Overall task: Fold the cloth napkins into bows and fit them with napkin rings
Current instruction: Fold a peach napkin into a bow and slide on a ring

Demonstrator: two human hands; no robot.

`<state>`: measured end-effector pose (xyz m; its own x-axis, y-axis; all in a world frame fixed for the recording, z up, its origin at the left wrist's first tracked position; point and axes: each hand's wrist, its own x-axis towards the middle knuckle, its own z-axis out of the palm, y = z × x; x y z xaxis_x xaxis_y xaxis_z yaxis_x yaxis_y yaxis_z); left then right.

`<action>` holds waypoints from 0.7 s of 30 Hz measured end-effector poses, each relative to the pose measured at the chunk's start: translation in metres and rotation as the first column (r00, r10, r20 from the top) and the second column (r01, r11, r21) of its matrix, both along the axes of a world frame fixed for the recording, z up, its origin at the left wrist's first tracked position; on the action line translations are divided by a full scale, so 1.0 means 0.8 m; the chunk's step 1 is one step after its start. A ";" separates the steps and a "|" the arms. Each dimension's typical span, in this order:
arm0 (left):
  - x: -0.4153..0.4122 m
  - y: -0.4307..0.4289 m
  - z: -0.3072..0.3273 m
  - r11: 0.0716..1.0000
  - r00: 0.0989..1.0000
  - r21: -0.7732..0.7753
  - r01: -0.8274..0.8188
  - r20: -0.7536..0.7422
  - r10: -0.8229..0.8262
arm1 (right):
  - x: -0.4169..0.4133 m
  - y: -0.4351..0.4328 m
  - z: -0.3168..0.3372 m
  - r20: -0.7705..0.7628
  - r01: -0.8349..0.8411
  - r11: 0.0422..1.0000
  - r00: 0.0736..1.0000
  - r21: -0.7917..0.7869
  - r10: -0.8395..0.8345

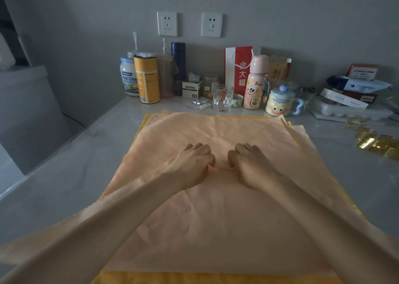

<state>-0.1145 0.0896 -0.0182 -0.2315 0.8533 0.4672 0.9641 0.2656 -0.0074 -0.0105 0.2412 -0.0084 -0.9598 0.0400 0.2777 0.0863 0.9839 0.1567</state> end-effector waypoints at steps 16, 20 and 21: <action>-0.007 0.017 0.007 0.959 0.821 -0.212 -0.189 0.501 0.273 | -0.014 -0.004 -0.007 0.106 0.189 0.924 0.981 -0.333 -0.163; -0.010 0.019 0.015 0.950 0.722 -0.175 -0.260 0.618 0.312 | -0.020 -0.010 0.008 0.090 0.231 0.910 0.973 -0.343 -0.213; -0.007 0.018 0.016 0.943 0.728 -0.163 -0.289 0.603 0.328 | -0.018 -0.013 0.009 0.068 0.221 0.914 0.975 -0.340 -0.210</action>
<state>-0.1199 0.1042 -0.0056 -0.7059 0.7030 0.0861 0.6292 0.5667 0.5320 -0.0249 0.2310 -0.0012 -0.9247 0.3345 0.1815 0.3028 0.9356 -0.1816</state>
